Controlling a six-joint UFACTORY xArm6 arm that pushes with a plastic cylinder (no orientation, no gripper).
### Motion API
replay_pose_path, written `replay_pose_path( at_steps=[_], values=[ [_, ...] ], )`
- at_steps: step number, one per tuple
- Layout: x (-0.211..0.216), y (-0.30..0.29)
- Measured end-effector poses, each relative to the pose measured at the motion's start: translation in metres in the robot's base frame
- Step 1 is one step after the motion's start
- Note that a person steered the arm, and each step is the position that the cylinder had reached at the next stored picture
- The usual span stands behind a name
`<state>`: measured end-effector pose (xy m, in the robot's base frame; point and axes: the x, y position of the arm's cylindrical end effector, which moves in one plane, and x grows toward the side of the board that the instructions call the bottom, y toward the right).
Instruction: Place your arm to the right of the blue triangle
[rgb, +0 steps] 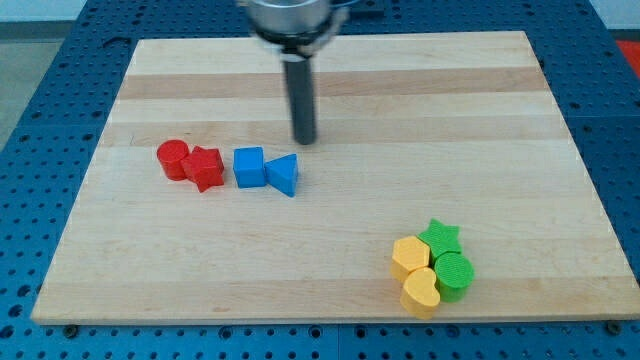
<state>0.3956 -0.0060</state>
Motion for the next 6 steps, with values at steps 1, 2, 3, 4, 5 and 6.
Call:
replay_pose_path(
  at_steps=[1, 2, 3, 4, 5, 6],
  values=[
    [0.021, 0.056],
    [0.052, 0.068],
    [0.065, 0.06],
    [0.07, 0.043],
    [0.092, 0.026],
    [0.104, 0.004]
  ],
)
